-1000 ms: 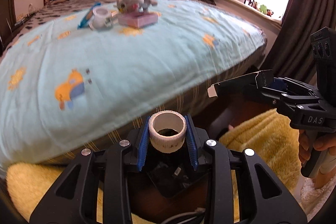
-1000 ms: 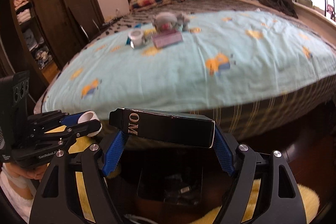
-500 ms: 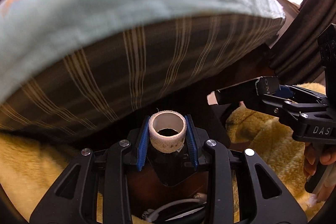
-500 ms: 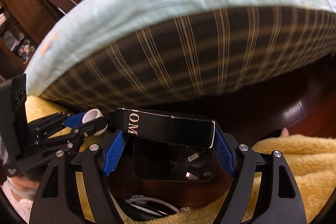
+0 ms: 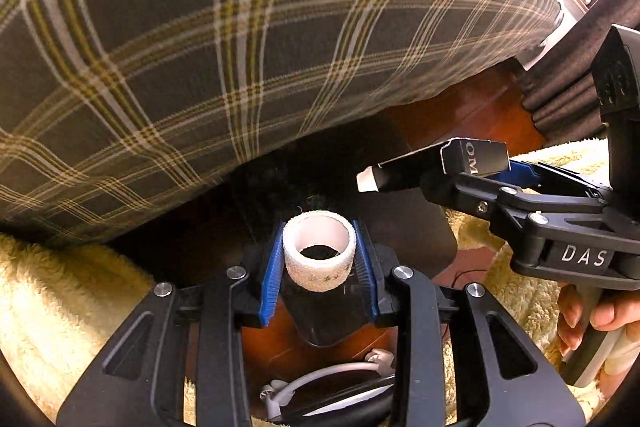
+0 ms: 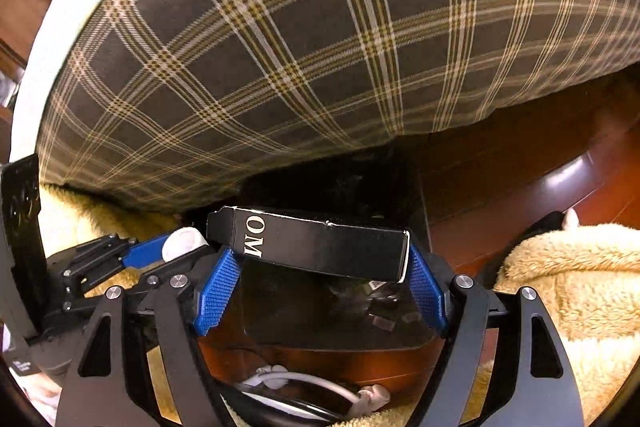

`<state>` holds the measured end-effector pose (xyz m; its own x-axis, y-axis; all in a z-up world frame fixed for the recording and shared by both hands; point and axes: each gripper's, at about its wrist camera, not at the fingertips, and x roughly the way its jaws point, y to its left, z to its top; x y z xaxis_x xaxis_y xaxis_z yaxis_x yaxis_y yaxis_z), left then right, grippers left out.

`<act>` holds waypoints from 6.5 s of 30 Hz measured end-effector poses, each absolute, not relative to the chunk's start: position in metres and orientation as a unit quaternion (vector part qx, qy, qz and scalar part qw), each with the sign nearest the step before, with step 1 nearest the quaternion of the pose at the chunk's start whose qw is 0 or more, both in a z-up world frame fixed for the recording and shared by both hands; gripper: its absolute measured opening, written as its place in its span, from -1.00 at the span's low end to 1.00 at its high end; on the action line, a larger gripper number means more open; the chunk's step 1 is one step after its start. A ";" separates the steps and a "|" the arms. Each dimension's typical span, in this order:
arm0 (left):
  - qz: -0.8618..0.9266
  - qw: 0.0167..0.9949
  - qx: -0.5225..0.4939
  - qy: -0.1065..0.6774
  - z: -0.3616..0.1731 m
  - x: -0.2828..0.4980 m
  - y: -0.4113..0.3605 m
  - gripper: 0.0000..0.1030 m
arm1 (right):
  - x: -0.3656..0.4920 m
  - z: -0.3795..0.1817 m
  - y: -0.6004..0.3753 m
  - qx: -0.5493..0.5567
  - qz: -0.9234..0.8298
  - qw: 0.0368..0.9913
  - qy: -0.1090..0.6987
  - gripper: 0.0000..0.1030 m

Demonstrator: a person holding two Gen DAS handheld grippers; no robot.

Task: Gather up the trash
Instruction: 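Lower both tools into the bin and release the tape roll and black box, then grasp the clear round cap with the left tool while the right tool grasps the pink box, then lower both tools into the floor bin and open them to drop cap and box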

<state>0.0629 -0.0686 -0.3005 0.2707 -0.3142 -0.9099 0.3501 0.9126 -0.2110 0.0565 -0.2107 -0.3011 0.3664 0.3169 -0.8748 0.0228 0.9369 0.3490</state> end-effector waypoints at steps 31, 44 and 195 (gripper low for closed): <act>-0.197 0.898 0.022 0.392 -0.144 0.044 -0.030 0.63 | 0.057 -0.135 -0.239 0.130 0.102 0.911 0.378 0.77; -0.149 0.912 0.018 0.382 -0.107 0.108 0.004 0.65 | 0.152 -0.094 -0.215 0.090 0.108 0.926 0.351 0.77; -0.197 0.864 0.015 0.464 -0.198 0.043 -0.029 0.65 | 0.043 -0.193 -0.264 0.156 0.041 0.886 0.435 0.90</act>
